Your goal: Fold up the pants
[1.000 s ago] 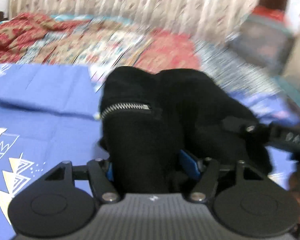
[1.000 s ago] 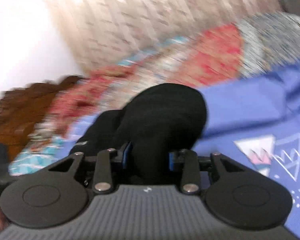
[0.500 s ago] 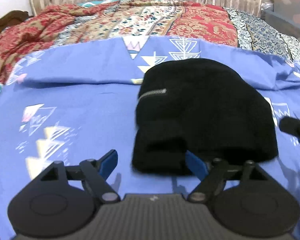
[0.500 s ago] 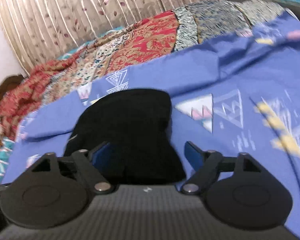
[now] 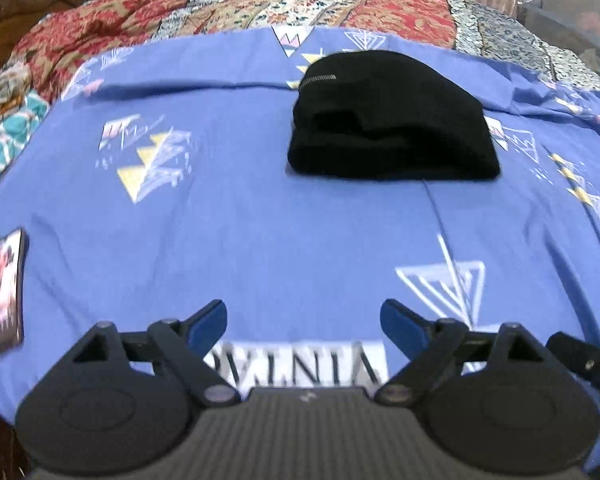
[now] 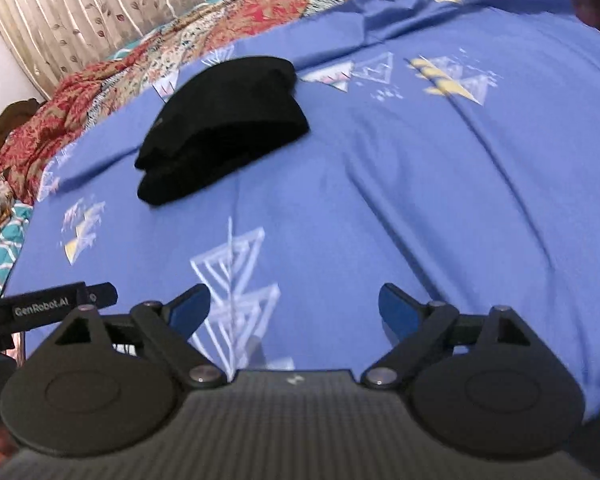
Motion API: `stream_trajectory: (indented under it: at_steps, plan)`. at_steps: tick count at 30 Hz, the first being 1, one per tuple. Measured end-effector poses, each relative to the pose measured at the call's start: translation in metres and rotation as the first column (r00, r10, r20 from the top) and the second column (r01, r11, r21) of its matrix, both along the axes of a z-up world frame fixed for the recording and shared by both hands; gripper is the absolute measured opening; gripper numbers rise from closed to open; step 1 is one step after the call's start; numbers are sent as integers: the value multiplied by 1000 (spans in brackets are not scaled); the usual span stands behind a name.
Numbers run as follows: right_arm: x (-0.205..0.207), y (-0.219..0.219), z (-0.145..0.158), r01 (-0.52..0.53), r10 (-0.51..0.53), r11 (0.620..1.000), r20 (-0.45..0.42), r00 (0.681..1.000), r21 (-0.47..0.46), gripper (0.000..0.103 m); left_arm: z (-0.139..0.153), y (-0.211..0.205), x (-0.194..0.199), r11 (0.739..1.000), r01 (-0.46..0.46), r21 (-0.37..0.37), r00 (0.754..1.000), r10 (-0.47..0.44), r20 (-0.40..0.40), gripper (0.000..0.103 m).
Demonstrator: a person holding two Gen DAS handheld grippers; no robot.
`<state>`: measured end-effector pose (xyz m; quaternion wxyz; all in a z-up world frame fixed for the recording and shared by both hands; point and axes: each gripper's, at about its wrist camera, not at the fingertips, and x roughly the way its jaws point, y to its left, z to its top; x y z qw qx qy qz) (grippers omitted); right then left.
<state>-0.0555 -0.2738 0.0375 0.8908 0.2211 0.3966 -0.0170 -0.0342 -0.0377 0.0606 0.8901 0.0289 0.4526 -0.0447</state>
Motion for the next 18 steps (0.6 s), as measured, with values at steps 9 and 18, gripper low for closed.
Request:
stream_trajectory:
  at_steps: [9,18]
  plan:
    - [-32,11,-11,-26,34,997,-102,994,78,97,-13,-5,-46,1000,12,23,1000,-12,-22,93]
    - [-41,18,-9,-62,69,996,-107,992,71,100,-20,-12,-68,996,24,83,999,-21,-31,100]
